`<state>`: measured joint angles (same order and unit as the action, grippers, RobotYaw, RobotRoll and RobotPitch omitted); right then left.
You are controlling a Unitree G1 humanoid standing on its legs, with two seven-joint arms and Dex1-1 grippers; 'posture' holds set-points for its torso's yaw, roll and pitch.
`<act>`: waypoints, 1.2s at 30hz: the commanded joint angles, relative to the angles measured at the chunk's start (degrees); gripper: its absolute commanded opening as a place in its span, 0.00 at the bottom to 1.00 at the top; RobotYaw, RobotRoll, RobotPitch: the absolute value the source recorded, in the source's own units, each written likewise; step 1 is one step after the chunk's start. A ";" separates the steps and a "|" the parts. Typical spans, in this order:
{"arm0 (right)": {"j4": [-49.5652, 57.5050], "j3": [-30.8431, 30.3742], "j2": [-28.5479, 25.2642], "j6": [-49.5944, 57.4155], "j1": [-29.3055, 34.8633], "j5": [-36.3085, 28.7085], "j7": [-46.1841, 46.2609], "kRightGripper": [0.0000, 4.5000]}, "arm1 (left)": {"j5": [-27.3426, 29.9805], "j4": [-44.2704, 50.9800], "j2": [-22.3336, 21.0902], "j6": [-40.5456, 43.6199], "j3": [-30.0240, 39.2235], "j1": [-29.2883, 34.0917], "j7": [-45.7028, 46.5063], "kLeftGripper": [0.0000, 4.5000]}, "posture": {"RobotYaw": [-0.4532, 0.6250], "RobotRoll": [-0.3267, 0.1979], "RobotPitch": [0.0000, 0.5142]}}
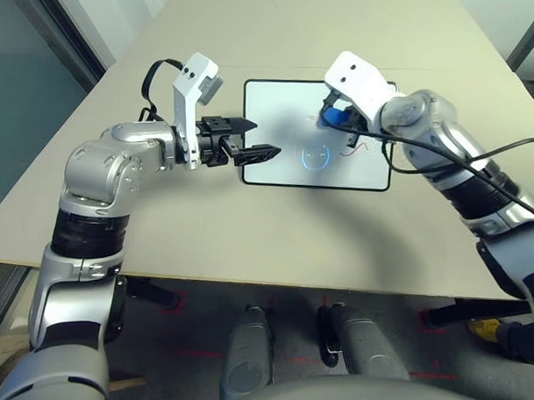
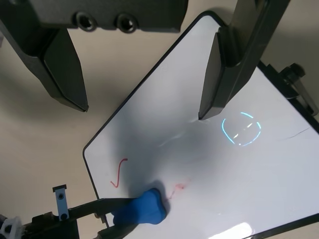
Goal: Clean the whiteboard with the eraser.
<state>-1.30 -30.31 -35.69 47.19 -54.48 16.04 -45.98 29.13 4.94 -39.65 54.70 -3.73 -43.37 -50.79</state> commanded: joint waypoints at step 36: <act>-18.55 -3.05 15.67 -11.43 -6.49 8.02 -0.28 0.19 | 1.16 3.39 -0.03 3.25 0.62 2.19 1.86 1.00 | 0.40 0.62 0.31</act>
<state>-17.43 -33.22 -18.43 35.25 -62.60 22.69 -46.02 29.84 7.10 -39.42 57.49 -3.41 -41.96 -48.94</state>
